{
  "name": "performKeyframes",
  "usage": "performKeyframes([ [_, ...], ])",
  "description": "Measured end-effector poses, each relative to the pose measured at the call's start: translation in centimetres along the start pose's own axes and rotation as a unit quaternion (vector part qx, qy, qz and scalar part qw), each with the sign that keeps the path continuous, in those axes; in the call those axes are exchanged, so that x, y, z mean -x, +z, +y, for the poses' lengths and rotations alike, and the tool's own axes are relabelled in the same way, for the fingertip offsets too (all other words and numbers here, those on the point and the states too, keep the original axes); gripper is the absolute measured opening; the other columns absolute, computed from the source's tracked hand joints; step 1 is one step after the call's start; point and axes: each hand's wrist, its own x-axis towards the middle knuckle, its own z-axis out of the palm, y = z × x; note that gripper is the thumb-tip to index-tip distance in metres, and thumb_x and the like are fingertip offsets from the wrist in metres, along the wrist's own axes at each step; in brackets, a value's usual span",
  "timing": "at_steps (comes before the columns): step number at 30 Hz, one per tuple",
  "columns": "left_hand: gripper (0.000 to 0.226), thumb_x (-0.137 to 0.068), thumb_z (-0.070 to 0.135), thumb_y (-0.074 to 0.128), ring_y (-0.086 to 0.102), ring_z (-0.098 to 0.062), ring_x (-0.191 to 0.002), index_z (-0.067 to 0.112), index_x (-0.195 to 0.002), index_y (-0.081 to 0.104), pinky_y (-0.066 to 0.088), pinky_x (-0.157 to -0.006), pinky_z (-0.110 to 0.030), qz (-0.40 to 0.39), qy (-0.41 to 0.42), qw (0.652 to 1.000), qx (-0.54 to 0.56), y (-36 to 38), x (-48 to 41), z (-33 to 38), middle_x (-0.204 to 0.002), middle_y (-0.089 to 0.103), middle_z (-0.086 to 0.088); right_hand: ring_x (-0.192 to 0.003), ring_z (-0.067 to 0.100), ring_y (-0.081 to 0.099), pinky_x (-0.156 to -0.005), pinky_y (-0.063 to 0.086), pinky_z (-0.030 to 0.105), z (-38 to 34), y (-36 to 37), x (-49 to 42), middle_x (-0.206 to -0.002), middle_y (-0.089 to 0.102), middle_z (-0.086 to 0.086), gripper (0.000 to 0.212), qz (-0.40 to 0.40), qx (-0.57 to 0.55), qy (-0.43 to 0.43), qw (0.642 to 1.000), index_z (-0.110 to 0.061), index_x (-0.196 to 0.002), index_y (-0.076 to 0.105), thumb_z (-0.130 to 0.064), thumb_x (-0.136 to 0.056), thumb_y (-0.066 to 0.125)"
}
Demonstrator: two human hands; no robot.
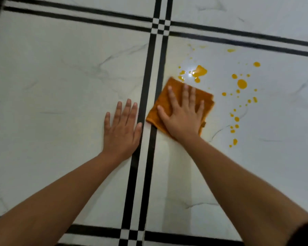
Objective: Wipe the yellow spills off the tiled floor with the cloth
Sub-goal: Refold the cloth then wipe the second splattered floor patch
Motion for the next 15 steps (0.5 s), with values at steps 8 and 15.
performKeyframes([
  [8,0.064,-0.090,0.047,0.012,0.008,-0.024,-0.144,0.019,-0.148,0.013,0.006,-0.111,-0.052,0.010,-0.005,0.999,-0.032,0.7,-4.8,2.3,-0.157,0.011,-0.002,-0.145,0.021,0.010,-0.111,0.011,0.055,10.0,-2.3,-1.1,-0.158,0.015,-0.003,0.065,0.022,0.038,-0.056,0.997,-0.050,-0.143,0.020,-0.067,-0.080,0.025],
  [15,0.066,-0.088,0.051,0.009,-0.005,-0.019,-0.144,0.025,-0.149,0.004,-0.004,-0.112,-0.048,0.052,-0.035,0.998,0.011,1.0,-10.9,5.9,-0.158,-0.001,0.002,-0.143,0.023,0.020,-0.109,0.019,0.054,14.8,-3.0,0.8,-0.154,0.024,0.001,0.061,-0.010,0.088,-0.301,0.949,-0.044,-0.145,0.022,-0.064,-0.087,0.028],
])
